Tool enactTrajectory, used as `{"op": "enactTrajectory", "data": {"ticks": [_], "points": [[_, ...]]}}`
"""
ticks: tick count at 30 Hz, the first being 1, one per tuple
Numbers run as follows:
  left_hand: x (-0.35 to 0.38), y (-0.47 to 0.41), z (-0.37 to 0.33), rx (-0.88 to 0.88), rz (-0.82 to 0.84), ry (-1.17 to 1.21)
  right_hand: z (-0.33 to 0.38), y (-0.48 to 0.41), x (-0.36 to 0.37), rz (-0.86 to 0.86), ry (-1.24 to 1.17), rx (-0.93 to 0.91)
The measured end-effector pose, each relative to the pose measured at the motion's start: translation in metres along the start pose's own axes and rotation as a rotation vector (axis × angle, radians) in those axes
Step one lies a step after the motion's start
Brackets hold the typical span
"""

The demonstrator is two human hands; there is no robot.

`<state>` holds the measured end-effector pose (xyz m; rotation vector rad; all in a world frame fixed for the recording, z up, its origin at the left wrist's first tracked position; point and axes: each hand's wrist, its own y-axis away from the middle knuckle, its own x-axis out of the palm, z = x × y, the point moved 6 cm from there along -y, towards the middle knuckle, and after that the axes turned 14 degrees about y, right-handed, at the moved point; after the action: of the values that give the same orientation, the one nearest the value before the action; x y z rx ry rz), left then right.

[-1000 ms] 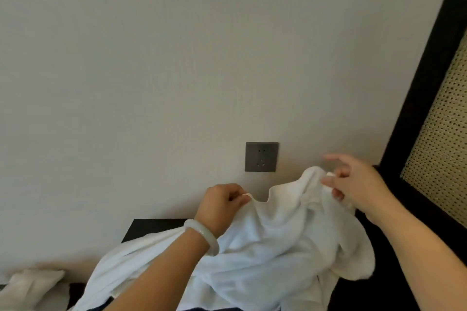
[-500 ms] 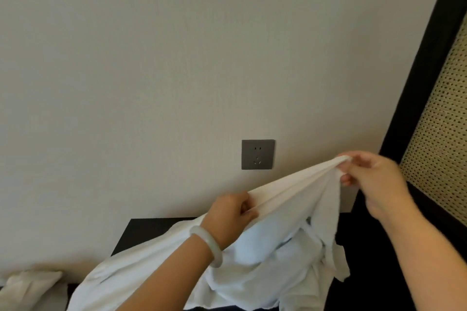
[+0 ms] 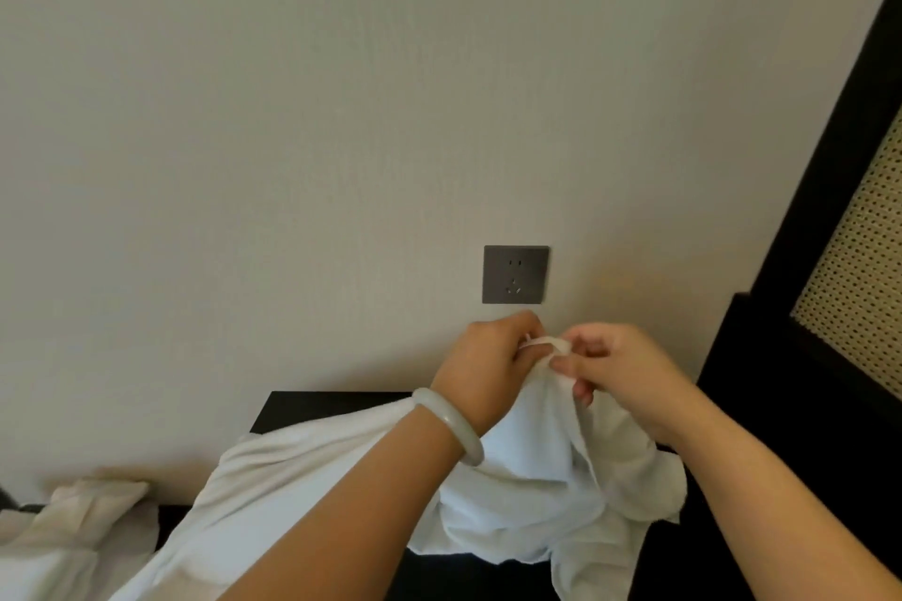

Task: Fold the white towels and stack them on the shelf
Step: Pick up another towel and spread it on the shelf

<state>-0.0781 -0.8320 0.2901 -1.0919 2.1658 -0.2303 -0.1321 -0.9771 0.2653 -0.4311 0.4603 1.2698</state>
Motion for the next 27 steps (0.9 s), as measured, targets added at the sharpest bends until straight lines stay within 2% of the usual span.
{"op": "enactTrajectory", "data": {"ticks": [3, 7, 10, 12, 13, 15, 17, 19, 21, 23, 25, 27], "points": [[-0.024, 0.012, 0.026, -0.090, -0.029, -0.185, 0.000, -0.008, -0.034, -0.208, -0.138, 0.025], [-0.065, 0.051, 0.089, -0.374, -0.042, -0.356, 0.002, -0.016, -0.081, -0.466, -0.292, 0.051], [-0.078, 0.076, 0.109, -0.446, -0.066, -0.248, 0.000, -0.012, -0.114, -0.711, -0.460, 0.093], [-0.076, 0.075, 0.101, -0.417, -0.121, -0.104, 0.003, -0.007, -0.121, -0.809, -0.283, 0.149], [-0.072, 0.068, 0.091, -0.391, -0.137, -0.040, 0.010, -0.007, -0.114, -0.764, -0.115, 0.159], [-0.058, 0.048, 0.068, -0.339, -0.131, 0.086, 0.028, -0.010, -0.071, -0.468, 0.101, 0.074], [-0.039, 0.030, 0.046, -0.296, -0.092, 0.186, 0.037, -0.002, -0.010, -0.095, 0.175, -0.032], [-0.021, 0.022, 0.033, -0.289, -0.060, 0.232, 0.034, 0.012, 0.034, 0.094, 0.154, -0.052], [-0.011, 0.027, 0.033, -0.356, -0.081, 0.291, 0.024, 0.023, 0.049, 0.078, 0.031, -0.015], [-0.007, 0.042, 0.042, -0.511, -0.087, 0.521, 0.011, 0.031, 0.051, -0.035, -0.133, 0.064], [0.006, 0.063, 0.047, -0.657, 0.051, 0.872, 0.000, 0.041, 0.054, -0.144, -0.242, 0.111], [0.016, 0.083, 0.044, -0.684, 0.186, 1.031, -0.007, 0.052, 0.068, -0.185, -0.256, 0.121]]}}
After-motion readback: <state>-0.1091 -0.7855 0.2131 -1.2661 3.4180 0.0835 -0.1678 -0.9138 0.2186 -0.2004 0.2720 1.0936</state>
